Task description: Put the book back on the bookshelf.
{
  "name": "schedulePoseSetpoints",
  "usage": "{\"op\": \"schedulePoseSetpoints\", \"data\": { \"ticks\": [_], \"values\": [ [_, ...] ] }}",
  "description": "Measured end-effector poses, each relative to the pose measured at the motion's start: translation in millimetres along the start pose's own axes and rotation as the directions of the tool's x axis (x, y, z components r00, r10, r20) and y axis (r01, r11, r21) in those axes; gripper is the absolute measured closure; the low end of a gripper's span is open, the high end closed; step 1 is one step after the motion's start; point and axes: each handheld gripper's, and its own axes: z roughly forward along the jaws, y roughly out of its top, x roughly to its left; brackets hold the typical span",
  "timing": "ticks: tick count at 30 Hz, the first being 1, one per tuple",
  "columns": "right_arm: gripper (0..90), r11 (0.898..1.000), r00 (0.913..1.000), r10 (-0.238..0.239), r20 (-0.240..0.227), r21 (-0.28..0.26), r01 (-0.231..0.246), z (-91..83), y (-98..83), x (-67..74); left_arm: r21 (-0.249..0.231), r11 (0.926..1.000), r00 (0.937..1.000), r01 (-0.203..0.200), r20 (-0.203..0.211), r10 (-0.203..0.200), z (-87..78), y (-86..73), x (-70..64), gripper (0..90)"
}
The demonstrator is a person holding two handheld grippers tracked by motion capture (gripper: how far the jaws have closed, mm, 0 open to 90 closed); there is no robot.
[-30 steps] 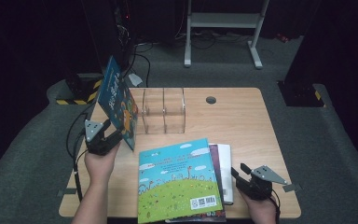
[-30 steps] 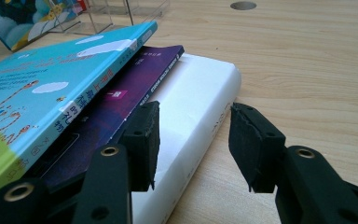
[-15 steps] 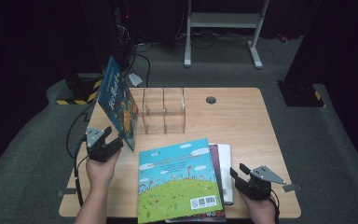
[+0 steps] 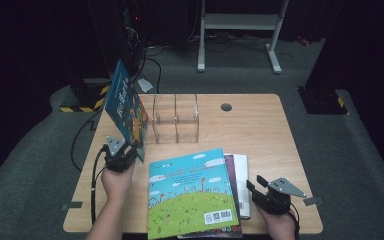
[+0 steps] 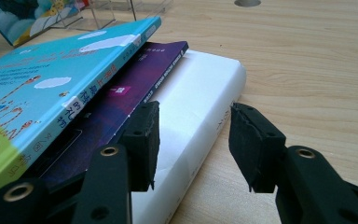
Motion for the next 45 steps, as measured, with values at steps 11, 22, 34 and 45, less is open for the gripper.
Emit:
{"op": "schedulePoseSetpoints", "data": {
  "ticks": [11,22,34,45],
  "values": [
    [53.0,1.0,1.0,0.0,0.0,-0.001,0.0,-0.3,0.0,-0.2,-0.009,0.9999,0.9976,-0.013,-0.069,0.012,1.8,1.1,-3.4,79.4],
    [53.0,1.0,1.0,0.002,0.001,-0.001,-0.002,-0.6,-0.2,-0.5,-0.004,1.0,0.998,-0.006,-0.062,0.006,4.3,3.1,1.4,80.4],
    [53.1,1.0,1.0,0.004,-0.002,0.002,-0.004,0.5,-0.2,0.7,-0.004,0.9999,0.9987,-0.014,-0.049,0.014,4.1,1.9,6.4,77.7],
    [53.1,1.0,1.0,0.001,-0.001,0.001,-0.001,-0.3,-0.1,0.1,0.003,1.0,0.9994,-0.002,-0.035,0.002,5.8,0.1,7.6,68.7]
  ]
}}
